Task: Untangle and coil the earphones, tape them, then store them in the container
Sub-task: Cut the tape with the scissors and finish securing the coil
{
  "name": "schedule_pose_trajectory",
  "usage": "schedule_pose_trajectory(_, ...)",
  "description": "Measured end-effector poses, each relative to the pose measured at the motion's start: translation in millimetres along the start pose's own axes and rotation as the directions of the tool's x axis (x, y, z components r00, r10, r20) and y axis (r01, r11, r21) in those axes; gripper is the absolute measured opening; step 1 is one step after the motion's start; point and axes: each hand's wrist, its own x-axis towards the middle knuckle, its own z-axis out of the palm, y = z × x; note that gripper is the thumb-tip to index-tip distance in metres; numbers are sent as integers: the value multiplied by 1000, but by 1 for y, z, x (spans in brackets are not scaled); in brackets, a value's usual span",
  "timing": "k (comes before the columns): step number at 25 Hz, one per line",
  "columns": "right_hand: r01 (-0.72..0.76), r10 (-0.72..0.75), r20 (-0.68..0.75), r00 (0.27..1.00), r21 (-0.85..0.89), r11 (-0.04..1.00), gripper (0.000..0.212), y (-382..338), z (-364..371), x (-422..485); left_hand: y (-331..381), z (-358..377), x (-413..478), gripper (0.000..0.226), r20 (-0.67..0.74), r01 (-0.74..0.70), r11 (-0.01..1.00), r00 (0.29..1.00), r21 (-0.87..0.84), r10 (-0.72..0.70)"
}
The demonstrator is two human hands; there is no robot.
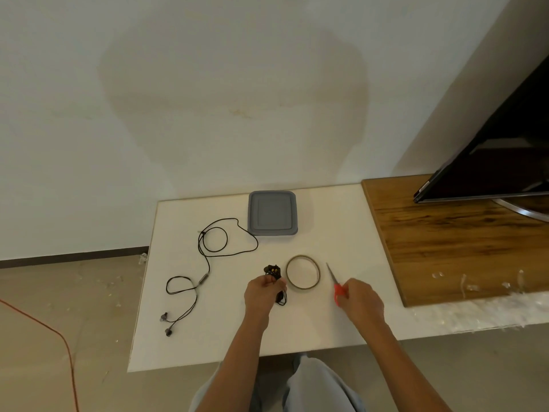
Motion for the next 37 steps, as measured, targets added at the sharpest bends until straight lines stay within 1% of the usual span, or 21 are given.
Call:
schedule_pose_trajectory(1,33,-50,90,995,183,983,20,3,1,-5,0,0,0,19,4,4,1000,1000,-3,-4)
schedule_pose_trajectory(2,26,-93,174,980,354,935,15,2,1,-14,-1,-1,-1,19,7,8,1000,1000,1,-8)
schedule_pose_trajectory(4,-112,-143,349,926,616,780,7,-7,1,-32,-1,-2,-1,18,8,12,1000,1000,7,-12)
schedule_pose_trajectory(6,-279,-209,489,847,743,608,17,-16,6,-39,-1,-3,-1,18,-4,5,1000,1000,16,-5)
schedule_pose_trajectory(7,-346,-248,539,805,766,541,20,-18,10,-38,-1,-3,-1,17,-18,-10,999,1000,38,10)
schedule_pose_trajectory(9,-445,-319,621,716,758,476,20,-23,15,-32,0,-4,-4,16,-57,-66,992,996,108,73)
schedule_pose_trajectory(11,-515,-340,675,654,727,454,20,-27,21,-26,2,-6,-6,15,-81,-129,980,986,152,143)
schedule_pose_trajectory(14,-578,-337,723,603,688,439,30,-33,31,-18,4,-9,-6,19,-83,-160,964,980,210,181)
schedule_pose_trajectory(17,-602,-338,733,591,679,420,40,-40,38,-13,1,-9,-5,23,-96,-160,960,978,230,186)
schedule_pose_trajectory(19,-623,-341,736,585,677,392,40,-45,40,-11,0,-9,-5,20,-105,-157,957,977,244,187)
schedule_pose_trajectory(22,-635,-332,730,597,684,359,31,-51,43,-7,-2,-10,-5,18,-112,-162,959,975,233,192)
schedule_pose_trajectory(26,-617,-263,693,671,719,318,16,-52,49,-3,-2,-10,-6,21,-140,-141,965,975,220,174)
schedule_pose_trajectory(28,-566,-198,653,731,742,358,10,-53,49,-5,0,-13,-5,25,-166,-118,970,974,212,155)
schedule_pose_trajectory(29,-507,-151,611,777,750,426,9,-54,48,-6,1,-14,-4,25,-172,-108,974,975,197,143)
schedule_pose_trajectory(31,-293,-50,434,899,685,667,15,-59,48,-9,5,-16,-7,23,-167,-81,987,980,135,104)
schedule_pose_trajectory(32,-158,-33,303,952,582,797,20,-63,50,-11,9,-18,-10,22,-157,-72,994,984,79,84)
schedule_pose_trajectory(33,-36,-42,174,984,423,905,23,-68,52,-16,13,-21,-13,20,-138,-62,998,989,-4,61)
schedule_pose_trajectory(34,50,-70,83,994,229,972,22,-73,54,-22,19,-26,-19,16,-105,-44,993,994,-112,32)
schedule_pose_trajectory(35,103,-105,33,994,59,993,21,-77,56,-27,26,-30,-27,12,-54,-18,973,999,-230,6)
schedule_pose_trajectory(36,133,-133,5,991,-53,990,21,-78,58,-31,33,-35,-36,10,2,1,944,1000,-329,0)
schedule_pose_trajectory(37,151,-152,-8,988,-101,983,23,-78,61,-35,39,-40,-45,10,39,3,921,999,-389,13)
